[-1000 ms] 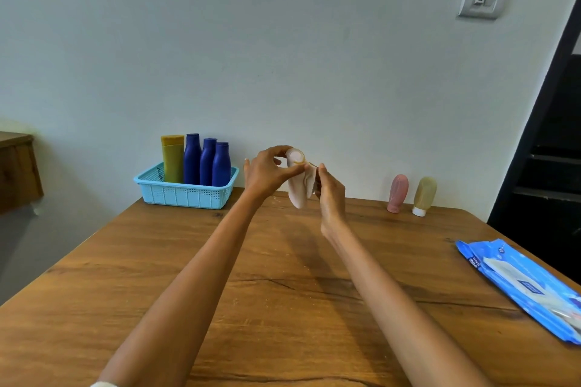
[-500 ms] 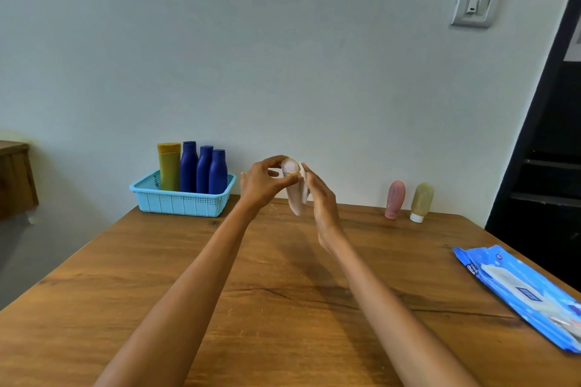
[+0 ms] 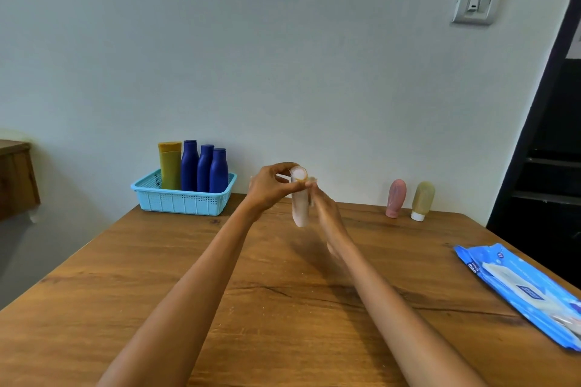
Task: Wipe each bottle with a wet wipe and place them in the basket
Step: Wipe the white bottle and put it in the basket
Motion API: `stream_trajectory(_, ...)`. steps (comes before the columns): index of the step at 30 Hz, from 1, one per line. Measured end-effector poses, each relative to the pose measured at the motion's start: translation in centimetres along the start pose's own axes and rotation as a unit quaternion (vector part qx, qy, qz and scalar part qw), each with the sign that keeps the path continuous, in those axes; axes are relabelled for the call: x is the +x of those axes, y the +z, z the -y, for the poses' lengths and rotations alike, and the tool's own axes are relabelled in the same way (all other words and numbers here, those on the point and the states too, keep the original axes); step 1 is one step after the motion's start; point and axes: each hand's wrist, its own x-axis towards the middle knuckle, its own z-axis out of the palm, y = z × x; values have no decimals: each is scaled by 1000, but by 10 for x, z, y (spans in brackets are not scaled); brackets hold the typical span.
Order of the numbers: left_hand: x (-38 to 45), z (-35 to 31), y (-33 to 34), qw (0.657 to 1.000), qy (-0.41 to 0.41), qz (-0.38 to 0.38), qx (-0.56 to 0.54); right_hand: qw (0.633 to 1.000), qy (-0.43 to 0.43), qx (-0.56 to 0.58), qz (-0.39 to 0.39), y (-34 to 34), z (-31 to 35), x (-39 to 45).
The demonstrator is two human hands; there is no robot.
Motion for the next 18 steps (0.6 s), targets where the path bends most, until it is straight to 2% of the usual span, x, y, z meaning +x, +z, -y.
stream_trajectory(5, 1, 5, -5, 999, -12, -45, -10, 996, -73, 51, 0, -3, 3, -2)
stream_trajectory(8, 3, 3, -12, 996, -22, -81, -35, 998, -58, 25, -6, -3, -4, -4)
stream_trajectory(13, 3, -3, -12, 995, -13, -78, -68, 1000, -7, -15, -11, -7, -14, -3)
stream_trajectory(18, 0, -3, -3, 996, -11, -54, -72, 999, -7, 34, -7, -6, -9, 3)
